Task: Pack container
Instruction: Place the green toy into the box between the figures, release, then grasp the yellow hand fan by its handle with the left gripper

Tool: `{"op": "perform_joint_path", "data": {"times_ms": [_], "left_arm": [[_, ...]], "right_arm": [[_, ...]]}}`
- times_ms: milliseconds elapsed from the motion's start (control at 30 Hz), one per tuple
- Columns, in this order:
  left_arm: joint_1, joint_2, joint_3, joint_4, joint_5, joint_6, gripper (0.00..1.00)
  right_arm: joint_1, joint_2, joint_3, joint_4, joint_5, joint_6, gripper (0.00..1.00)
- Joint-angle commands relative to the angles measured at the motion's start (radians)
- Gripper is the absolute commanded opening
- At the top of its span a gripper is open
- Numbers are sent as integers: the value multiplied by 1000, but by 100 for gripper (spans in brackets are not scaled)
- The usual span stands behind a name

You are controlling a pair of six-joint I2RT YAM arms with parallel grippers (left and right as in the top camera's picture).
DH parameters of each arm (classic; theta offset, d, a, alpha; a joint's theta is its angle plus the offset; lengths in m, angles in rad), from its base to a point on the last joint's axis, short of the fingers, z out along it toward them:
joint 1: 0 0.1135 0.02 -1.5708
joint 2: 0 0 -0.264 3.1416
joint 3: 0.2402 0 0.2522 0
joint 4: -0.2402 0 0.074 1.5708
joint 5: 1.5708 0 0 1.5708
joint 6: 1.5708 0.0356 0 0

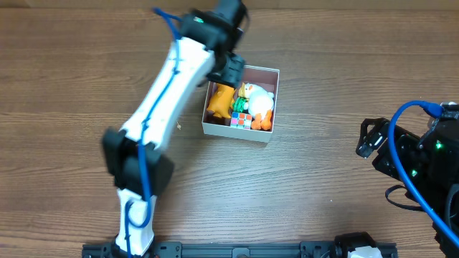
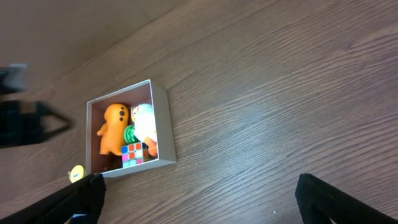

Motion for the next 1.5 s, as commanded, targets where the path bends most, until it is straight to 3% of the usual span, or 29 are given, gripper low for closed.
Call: {"op": "perform_joint_path", "data": {"times_ms": [0, 100, 233, 500, 867, 1000, 1167, 1267, 1300, 1467], "left_arm": [[69, -104, 46, -130, -79, -17, 73], [125, -102, 19, -234, -119, -17, 73], [190, -100, -130, -219, -87, -17, 73], [236, -100, -626, 98, -29, -10, 72], [324, -100, -918, 290, -28, -13, 67], [329, -100, -964, 378, -28, 27, 53], [328, -100, -995, 434, -29, 35, 45], [328, -100, -996, 447, -29, 37, 32], [328, -100, -996, 448, -29, 37, 22], [328, -101, -991, 439, -32, 36, 13]], "right_arm": [[-2, -9, 8, 3, 7, -6, 100], [-2, -9, 8, 3, 7, -6, 100], [-2, -9, 8, 2, 6, -6, 100], [-2, -9, 8, -14, 7, -6, 100], [-2, -9, 8, -20, 15, -6, 100], [-2, -9, 8, -22, 27, -7, 100], [-2, -9, 8, -28, 27, -6, 100], [-2, -9, 8, -30, 27, -6, 100], [-2, -9, 8, -32, 27, -7, 100], [-2, -9, 8, -42, 27, -7, 100]]}}
